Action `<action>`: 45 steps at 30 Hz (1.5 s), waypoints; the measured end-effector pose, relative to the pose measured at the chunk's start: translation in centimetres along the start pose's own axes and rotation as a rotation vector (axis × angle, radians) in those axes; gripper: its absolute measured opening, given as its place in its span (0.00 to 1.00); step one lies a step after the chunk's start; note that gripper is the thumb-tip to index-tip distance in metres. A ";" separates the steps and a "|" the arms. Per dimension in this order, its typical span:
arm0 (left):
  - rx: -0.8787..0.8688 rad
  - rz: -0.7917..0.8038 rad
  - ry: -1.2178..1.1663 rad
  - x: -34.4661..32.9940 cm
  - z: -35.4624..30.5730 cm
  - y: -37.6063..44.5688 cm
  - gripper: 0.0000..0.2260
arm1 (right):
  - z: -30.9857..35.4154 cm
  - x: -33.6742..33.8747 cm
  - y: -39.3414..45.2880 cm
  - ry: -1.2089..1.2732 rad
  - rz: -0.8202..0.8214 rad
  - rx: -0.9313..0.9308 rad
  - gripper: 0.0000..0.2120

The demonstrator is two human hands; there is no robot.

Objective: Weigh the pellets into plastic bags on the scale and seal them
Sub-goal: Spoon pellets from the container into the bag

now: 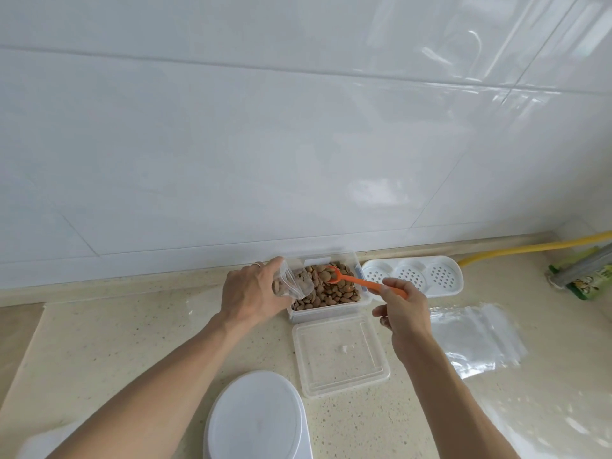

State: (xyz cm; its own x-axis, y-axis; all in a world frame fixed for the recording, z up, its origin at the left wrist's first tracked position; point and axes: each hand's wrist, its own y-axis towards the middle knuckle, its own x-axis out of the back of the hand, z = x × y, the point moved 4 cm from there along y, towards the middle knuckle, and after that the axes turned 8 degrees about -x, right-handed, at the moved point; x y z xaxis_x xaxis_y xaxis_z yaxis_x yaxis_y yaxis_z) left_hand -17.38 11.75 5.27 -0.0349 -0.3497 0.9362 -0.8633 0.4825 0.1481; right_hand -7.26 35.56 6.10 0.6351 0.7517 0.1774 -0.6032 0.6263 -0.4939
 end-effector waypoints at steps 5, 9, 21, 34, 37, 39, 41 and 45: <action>0.039 0.075 -0.003 0.0 -0.6 0.9 0.34 | 3.2 -1.1 -2.1 -0.125 0.071 0.165 0.05; 0.046 0.099 -0.106 -0.2 -0.7 0.8 0.37 | 5.0 -3.1 -5.0 -0.476 0.141 0.550 0.05; 0.065 0.011 -0.297 -0.8 -0.6 0.2 0.29 | 6.4 -2.0 -6.2 -0.444 0.036 0.870 0.05; 0.022 -0.084 -0.249 -0.6 0.6 -0.3 0.31 | -1.2 -2.7 -0.2 -0.632 0.039 0.399 0.05; 0.014 -0.094 -0.200 -0.6 0.9 -0.1 0.31 | -2.0 -3.4 0.1 -0.477 0.084 0.235 0.04; 0.004 -0.100 -0.155 -0.7 1.0 0.1 0.31 | -2.3 -3.0 0.3 -0.353 0.066 0.142 0.04; 0.002 -0.100 -0.118 -0.7 1.1 0.3 0.31 | -2.3 -2.4 0.5 -0.218 0.057 0.067 0.05; 0.026 -0.078 -0.056 -0.8 1.1 0.8 0.31 | -1.8 -0.9 0.5 -0.079 0.037 0.002 0.04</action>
State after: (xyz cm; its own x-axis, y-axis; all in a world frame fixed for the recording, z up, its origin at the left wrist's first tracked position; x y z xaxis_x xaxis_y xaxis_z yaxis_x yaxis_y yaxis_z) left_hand -18.63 11.56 4.32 0.0057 -0.4306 0.9025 -0.8771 0.4313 0.2113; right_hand -7.30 34.83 4.17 0.5724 0.7881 0.2264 -0.6266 0.5985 -0.4992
